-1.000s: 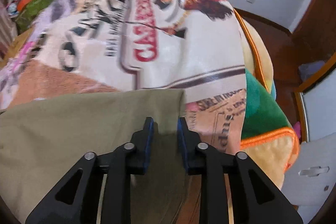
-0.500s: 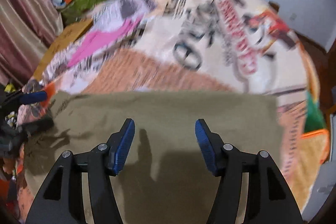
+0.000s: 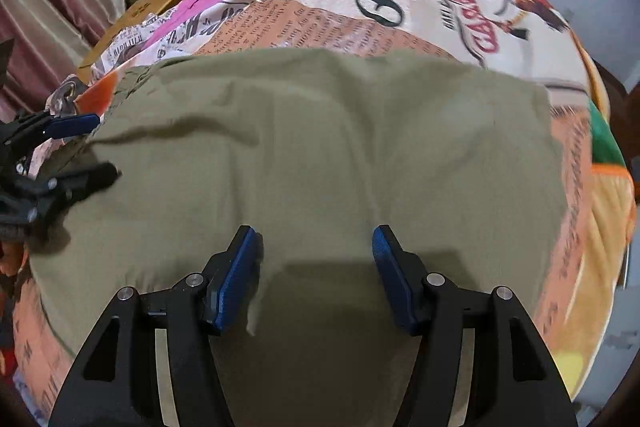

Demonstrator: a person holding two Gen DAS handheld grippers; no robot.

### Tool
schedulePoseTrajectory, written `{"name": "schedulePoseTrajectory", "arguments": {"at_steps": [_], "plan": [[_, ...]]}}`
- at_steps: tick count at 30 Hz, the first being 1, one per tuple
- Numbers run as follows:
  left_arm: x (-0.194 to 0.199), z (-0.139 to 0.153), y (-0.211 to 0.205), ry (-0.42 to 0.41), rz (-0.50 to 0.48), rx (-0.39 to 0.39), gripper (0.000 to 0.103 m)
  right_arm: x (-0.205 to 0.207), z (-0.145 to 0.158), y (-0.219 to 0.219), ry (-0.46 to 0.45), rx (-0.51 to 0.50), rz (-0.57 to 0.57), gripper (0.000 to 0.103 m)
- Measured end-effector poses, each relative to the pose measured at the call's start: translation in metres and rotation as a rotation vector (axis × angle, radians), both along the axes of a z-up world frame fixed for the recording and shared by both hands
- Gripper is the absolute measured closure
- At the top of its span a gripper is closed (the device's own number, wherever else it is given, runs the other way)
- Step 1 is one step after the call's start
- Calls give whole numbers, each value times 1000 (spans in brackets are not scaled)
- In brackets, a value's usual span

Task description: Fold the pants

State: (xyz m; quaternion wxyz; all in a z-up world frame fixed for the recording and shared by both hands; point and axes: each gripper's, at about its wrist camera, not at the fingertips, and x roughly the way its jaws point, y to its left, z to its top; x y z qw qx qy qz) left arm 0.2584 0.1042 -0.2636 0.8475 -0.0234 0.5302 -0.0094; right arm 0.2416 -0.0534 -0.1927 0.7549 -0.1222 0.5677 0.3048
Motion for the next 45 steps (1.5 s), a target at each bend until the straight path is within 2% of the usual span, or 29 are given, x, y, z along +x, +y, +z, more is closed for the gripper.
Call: {"name": "schedulePoseTrajectory", "arguments": {"at_steps": [3, 10, 15, 23, 30, 34, 41, 45], "plan": [[-13, 1, 2, 6, 8, -2, 15, -18, 5, -14, -20, 4, -25, 46], [-42, 2, 18, 19, 84, -131, 15, -45, 11, -40, -16, 14, -86, 41], [-60, 5, 15, 11, 105, -126, 15, -65, 18, -53, -38, 10, -111, 41], [-75, 12, 16, 6, 122, -128, 15, -80, 18, -74, -1, 42, -202, 40], [-86, 35, 16, -27, 124, -92, 16, -82, 29, -74, -31, 11, -196, 40], [-97, 51, 21, -65, 146, -91, 16, -85, 46, -70, -74, 42, -178, 39], [-114, 61, 29, -82, 194, -194, 16, -83, 86, -49, -171, 163, -161, 36], [-119, 49, 23, -53, 194, -271, 16, -80, 85, -32, -167, 211, -144, 36]]}}
